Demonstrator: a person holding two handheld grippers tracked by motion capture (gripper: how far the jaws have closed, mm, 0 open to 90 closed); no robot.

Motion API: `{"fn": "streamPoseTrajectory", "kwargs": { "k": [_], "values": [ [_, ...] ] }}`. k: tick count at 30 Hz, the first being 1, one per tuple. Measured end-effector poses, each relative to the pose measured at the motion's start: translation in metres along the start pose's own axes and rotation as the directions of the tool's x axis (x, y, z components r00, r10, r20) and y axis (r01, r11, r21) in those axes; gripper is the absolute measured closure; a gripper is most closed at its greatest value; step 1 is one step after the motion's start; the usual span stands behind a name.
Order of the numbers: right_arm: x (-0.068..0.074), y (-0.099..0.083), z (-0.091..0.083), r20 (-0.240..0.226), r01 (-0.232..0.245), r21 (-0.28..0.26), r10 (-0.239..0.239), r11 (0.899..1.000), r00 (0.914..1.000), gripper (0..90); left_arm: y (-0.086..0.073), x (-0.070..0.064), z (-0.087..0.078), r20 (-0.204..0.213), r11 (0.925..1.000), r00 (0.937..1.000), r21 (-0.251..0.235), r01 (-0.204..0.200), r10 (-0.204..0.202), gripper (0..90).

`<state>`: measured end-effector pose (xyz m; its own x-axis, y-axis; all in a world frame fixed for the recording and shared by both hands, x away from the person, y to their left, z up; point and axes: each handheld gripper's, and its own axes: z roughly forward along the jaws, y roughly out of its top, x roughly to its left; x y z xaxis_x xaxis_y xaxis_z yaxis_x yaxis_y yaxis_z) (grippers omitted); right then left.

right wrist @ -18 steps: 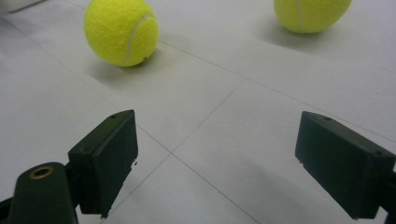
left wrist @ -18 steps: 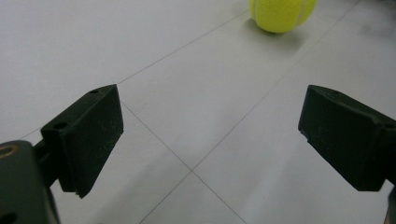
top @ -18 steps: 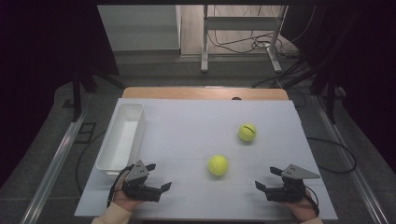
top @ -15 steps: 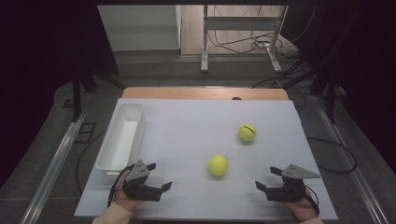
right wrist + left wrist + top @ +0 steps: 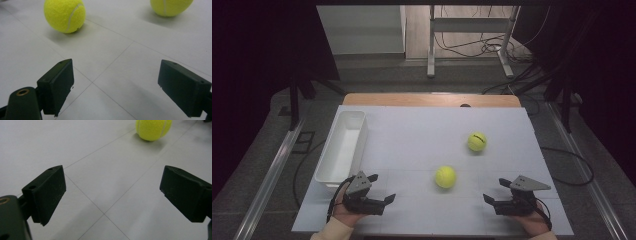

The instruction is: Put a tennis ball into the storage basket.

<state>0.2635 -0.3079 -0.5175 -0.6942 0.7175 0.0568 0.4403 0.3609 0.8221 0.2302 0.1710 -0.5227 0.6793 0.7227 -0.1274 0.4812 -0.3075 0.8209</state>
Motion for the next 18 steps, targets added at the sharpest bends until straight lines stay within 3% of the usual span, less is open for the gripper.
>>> {"fn": "streamPoseTrajectory", "kwargs": {
  "k": [18],
  "values": [
    [0.000, -0.001, -0.003, -0.007, 0.009, -0.004, -0.009, 1.000, 0.9999, 13.9, 0.012, -0.005, 0.007, 0.007, 1.0000, 1.0000, -0.007, -0.005, 0.005, 7.6]
  ]
}}
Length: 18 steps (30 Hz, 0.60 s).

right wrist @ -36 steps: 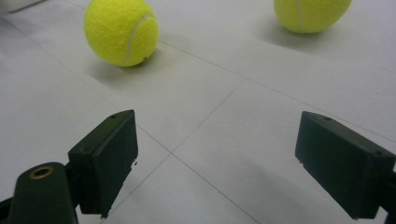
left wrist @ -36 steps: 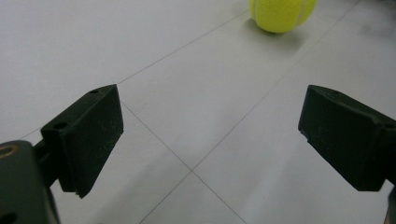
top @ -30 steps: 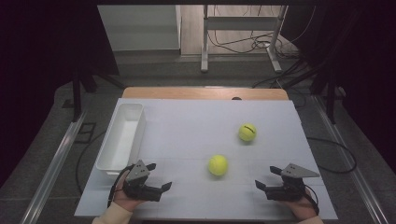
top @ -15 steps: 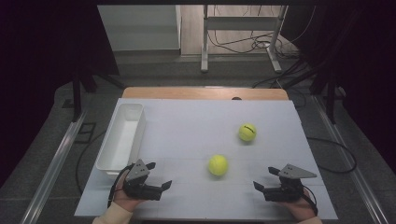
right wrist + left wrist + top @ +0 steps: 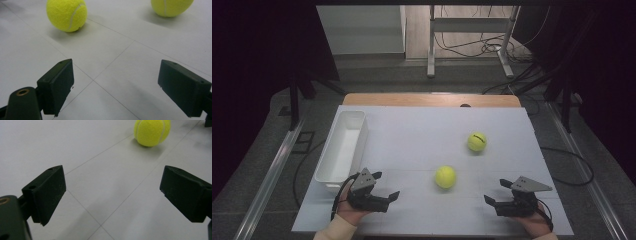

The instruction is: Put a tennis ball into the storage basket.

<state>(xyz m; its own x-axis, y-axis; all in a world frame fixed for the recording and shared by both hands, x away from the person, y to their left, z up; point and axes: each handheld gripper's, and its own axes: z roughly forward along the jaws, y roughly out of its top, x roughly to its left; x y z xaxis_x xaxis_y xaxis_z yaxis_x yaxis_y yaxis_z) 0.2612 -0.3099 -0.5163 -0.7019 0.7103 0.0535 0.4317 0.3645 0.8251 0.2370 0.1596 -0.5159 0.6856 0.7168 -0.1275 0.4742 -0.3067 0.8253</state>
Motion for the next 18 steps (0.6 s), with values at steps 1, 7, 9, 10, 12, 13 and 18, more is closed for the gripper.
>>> {"fn": "streamPoseTrajectory", "kwargs": {
  "k": [1, 7, 9, 10, 12, 13, 18],
  "values": [
    [0.000, 0.000, 0.000, 0.001, 0.000, 0.001, 0.000, 1.000, 1.0000, 13.8, 0.001, 0.000, 0.000, 0.003, 1.0000, 1.0000, -0.001, -0.001, 0.001, 7.6],
    [0.000, 0.000, 0.001, 0.001, 0.004, 0.005, -0.004, 1.000, 1.0000, 13.9, 0.006, -0.002, 0.001, 0.009, 1.0000, 0.9999, -0.005, -0.008, 0.008, 7.6],
    [0.000, 0.001, 0.001, 0.002, 0.003, 0.005, -0.003, 1.000, 1.0000, 13.9, 0.007, -0.002, 0.001, 0.009, 0.9999, 0.9999, -0.007, -0.007, 0.007, 7.6],
    [0.000, 0.001, 0.001, 0.003, 0.004, 0.006, -0.004, 1.000, 1.0000, 13.9, 0.008, -0.002, 0.001, 0.012, 0.9999, 0.9999, -0.011, -0.001, 0.001, 7.6],
    [-0.001, 0.001, 0.002, 0.001, 0.004, 0.004, -0.004, 1.000, 1.0000, 13.8, 0.010, -0.004, 0.002, 0.012, 0.9999, 0.9999, -0.013, -0.001, 0.001, 7.6],
    [-0.001, 0.001, 0.002, 0.000, 0.004, 0.005, -0.004, 1.000, 1.0000, 13.9, 0.011, -0.006, 0.003, 0.014, 0.9999, 0.9999, -0.011, -0.007, 0.007, 7.6],
    [-0.001, 0.002, 0.003, 0.000, 0.002, 0.003, -0.002, 1.000, 1.0000, 13.8, 0.015, -0.009, 0.005, 0.020, 0.9997, 0.9996, -0.013, -0.019, 0.019, 7.6]
  ]
}}
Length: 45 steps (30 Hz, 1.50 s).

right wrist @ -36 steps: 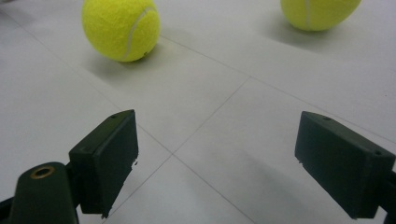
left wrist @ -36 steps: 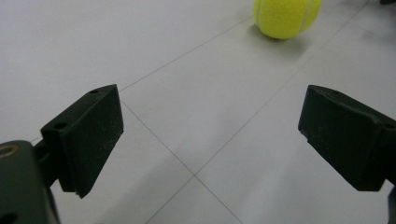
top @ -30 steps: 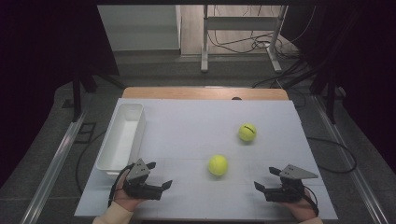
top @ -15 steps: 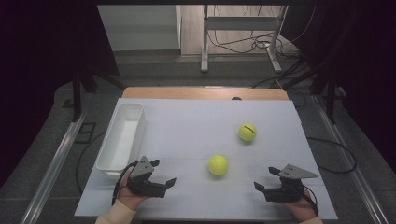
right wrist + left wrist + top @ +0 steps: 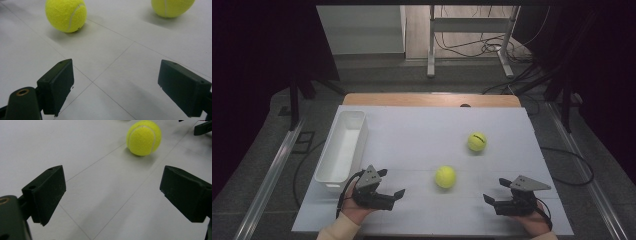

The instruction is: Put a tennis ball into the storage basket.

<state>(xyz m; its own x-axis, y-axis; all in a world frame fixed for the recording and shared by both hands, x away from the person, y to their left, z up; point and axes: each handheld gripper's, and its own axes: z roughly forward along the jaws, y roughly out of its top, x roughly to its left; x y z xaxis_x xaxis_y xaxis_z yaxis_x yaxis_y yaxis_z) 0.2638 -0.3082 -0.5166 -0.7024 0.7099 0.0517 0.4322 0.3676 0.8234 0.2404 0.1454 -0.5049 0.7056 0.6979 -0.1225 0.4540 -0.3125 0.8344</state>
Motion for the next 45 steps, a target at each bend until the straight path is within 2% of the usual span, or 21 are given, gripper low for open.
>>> {"fn": "streamPoseTrajectory", "kwargs": {
  "k": [10, 16, 22, 45],
  "values": [
    [0.001, 0.001, 0.001, -0.006, -0.001, 0.001, 0.001, 1.000, 1.0000, 13.8, 0.007, 0.001, 0.002, 0.008, 1.0000, 1.0000, -0.003, 0.002, -0.002, 7.6],
    [0.000, 0.001, 0.001, -0.003, 0.000, 0.002, 0.000, 1.000, 1.0000, 13.8, 0.014, 0.000, 0.005, 0.028, 1.0000, 0.9996, -0.005, 0.005, -0.005, 7.6],
    [0.000, 0.001, 0.001, -0.001, 0.001, 0.003, -0.001, 1.000, 1.0000, 13.8, 0.019, -0.002, 0.011, 0.040, 1.0000, 0.9992, 0.005, -0.008, 0.008, 7.6],
    [0.000, 0.001, 0.002, -0.006, 0.004, 0.012, -0.004, 1.000, 1.0000, 13.8, 0.032, -0.004, 0.019, 0.055, 0.9999, 0.9984, 0.011, -0.012, 0.011, 7.6]
  ]
}}
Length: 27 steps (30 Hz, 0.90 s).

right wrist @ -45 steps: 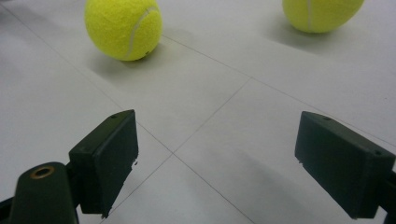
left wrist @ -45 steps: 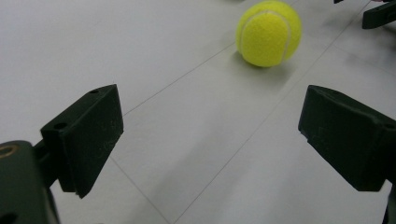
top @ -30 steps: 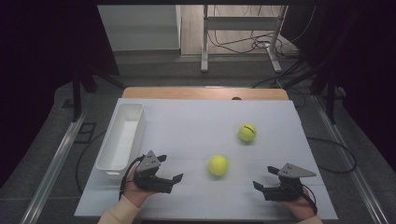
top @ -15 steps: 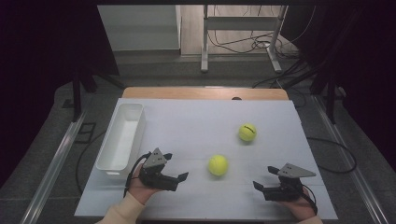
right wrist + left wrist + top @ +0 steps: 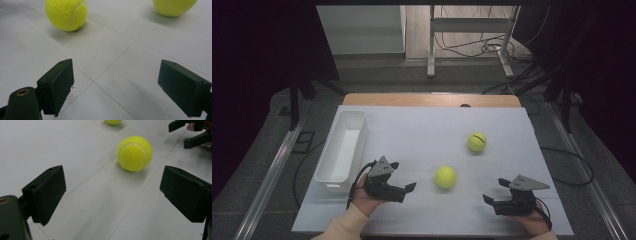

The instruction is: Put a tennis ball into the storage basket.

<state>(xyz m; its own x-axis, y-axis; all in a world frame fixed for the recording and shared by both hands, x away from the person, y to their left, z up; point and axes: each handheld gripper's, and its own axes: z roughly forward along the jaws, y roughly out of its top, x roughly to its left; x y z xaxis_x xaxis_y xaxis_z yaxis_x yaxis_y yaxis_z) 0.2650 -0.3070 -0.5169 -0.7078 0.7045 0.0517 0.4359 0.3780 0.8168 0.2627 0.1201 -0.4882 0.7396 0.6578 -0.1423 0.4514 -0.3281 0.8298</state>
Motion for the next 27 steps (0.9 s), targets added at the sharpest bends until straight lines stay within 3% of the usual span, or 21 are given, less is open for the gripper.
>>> {"fn": "streamPoseTrajectory", "kwargs": {
  "k": [27],
  "values": [
    [0.000, 0.000, 0.001, 0.000, 0.005, 0.011, -0.005, 1.000, 1.0000, 13.8, 0.019, -0.007, 0.017, 0.050, 0.9997, 0.9986, 0.015, -0.019, 0.018, 7.6]
  ]
}}
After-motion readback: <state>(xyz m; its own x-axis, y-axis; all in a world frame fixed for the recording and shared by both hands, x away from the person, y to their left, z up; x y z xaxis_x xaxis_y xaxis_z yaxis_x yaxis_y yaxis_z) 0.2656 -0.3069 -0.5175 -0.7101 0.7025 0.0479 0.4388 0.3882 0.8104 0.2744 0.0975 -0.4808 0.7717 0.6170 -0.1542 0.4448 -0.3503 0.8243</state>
